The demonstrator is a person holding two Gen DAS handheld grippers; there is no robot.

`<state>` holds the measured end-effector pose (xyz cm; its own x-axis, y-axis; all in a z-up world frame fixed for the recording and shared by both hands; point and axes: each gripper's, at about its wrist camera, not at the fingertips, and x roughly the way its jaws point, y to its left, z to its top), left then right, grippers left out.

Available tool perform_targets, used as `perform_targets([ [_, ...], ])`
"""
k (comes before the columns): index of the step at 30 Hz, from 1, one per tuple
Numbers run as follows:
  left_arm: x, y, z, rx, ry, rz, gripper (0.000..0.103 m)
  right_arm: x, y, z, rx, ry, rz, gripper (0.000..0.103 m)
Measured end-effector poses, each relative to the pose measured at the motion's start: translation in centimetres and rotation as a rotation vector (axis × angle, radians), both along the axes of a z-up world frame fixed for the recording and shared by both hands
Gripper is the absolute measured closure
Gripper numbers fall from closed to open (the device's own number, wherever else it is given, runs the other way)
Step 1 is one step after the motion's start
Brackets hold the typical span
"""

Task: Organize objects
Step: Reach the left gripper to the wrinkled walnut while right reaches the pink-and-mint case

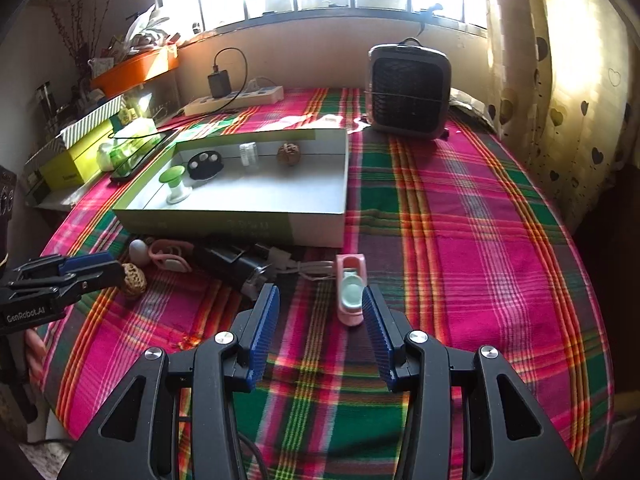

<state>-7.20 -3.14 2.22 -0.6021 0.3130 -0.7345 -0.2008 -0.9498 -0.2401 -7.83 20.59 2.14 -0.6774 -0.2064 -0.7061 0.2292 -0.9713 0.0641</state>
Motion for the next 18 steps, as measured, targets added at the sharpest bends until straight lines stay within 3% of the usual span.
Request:
perform_targets([
  [7,-0.3,0.8,-0.4,-0.024,-0.019,-0.004,0.064,-1.9,0.0,-1.2,0.003,-0.048,0.001,0.058],
  [18,-1.4,1.4,-0.9,-0.034,-0.052,0.007,0.063,-3.4,-0.6,-2.0,0.094,-0.076,0.007,0.058],
])
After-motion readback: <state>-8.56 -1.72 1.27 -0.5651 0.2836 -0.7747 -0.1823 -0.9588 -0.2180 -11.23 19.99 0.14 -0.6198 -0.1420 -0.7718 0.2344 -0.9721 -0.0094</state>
